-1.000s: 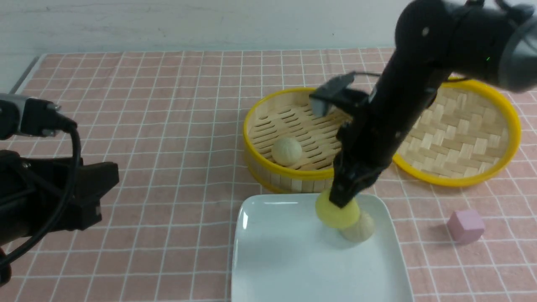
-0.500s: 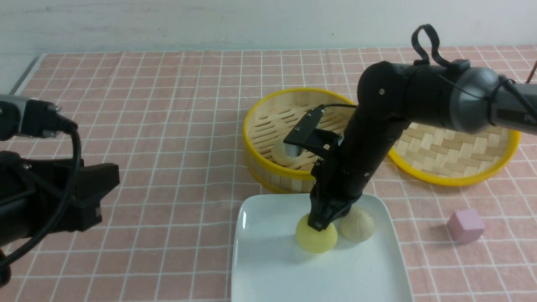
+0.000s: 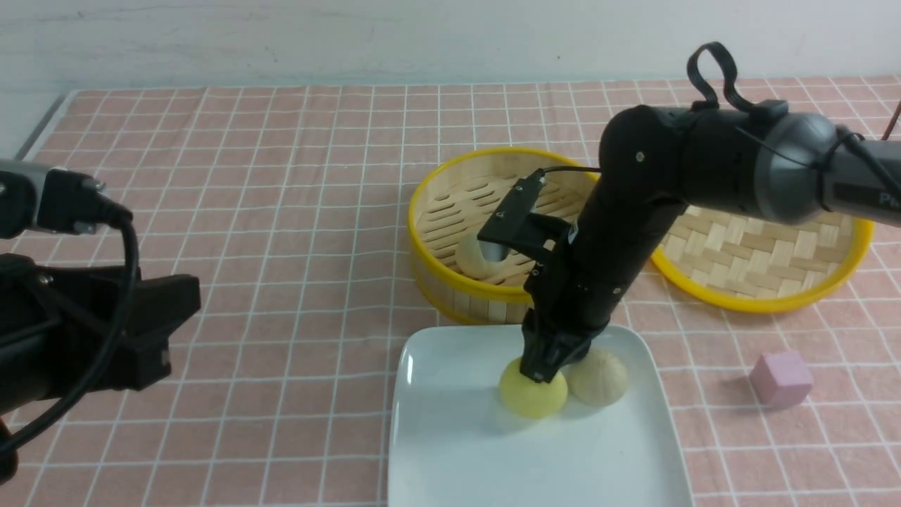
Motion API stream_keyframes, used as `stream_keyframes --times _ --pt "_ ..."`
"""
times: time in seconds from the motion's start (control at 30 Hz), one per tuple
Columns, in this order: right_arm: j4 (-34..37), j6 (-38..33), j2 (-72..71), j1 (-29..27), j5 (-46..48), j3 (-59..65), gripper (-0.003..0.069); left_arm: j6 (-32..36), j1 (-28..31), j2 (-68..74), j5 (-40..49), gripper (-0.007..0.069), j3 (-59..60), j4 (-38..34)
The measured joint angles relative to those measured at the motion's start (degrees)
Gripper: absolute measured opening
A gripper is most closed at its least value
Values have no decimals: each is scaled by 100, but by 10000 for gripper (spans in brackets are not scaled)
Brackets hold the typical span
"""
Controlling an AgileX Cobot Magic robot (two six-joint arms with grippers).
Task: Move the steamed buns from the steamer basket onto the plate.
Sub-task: Use the right arm to put the steamed stuffed bun into the plate, then use the left arm to grab the steamed stuffed bun that is closest to it
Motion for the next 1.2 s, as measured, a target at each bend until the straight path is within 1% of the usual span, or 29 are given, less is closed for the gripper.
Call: stream_keyframes --times 0.07,0.1,0.13,0.2,0.23,0.27,0.3,0.37,0.57,0.6,0.63,0.7,0.73,0.77,0.83,0.87,0.9,0.93,1.0,1.03,1.07,1.2 --pt "0 91 -7 0 -125 0 320 13 0 0 0 396 0 0" --pt "0 104 -6 0 -140 0 335 13 0 0 0 396 0 0" --pt "-7 180 -17 0 -260 0 454 13 0 0 4 396 0 0" --pt "-62 243 -65 0 -393 0 584 13 0 0 4 396 0 0" --pt "-79 244 -82 0 -405 0 595 13 0 0 4 396 0 0" --pt "-152 263 -164 0 -485 0 644 13 0 0 4 396 0 0" --pt "-229 271 -279 0 -562 0 664 17 0 0 4 396 0 0" --pt "-402 284 -499 0 -669 0 660 17 0 0 4 396 0 0" --pt "-486 407 -1310 0 -890 0 582 97 0 0 32 396 0 -26" --pt "-493 407 -1350 0 -890 0 582 102 0 0 39 396 0 -39" --pt "-514 414 -1793 0 -978 0 567 181 0 0 51 396 0 -176" --pt "-531 420 -2032 0 -1022 0 564 246 0 0 59 396 0 -265" --pt "-569 424 -2480 0 -1104 0 560 410 0 28 115 396 0 -424" --pt "-569 424 -2480 0 -1109 0 560 435 0 35 127 396 -8 -443" --pt "-595 442 -3116 0 -1081 0 558 814 0 185 387 396 -107 -744" --pt "-595 455 -3208 0 -1072 0 558 850 0 204 412 396 -121 -771" --pt "-620 546 -3543 0 -933 0 558 1151 0 427 661 396 -304 -1039" --pt "-631 578 -3619 0 -911 0 558 1188 0 456 686 396 -304 -1068" --pt "-715 773 -3957 0 -599 0 558 1613 0 865 985 396 -608 -1406" --pt "-734 816 -4005 0 -503 0 558 1685 0 903 1027 396 -663 -1449" --pt "-859 1020 -4166 0 -235 0 558 1998 0 1294 1196 396 -931 -1593" --pt "-1078 1253 -4325 0 170 0 558 2438 0 1874 1436 403 -1394 -1694"
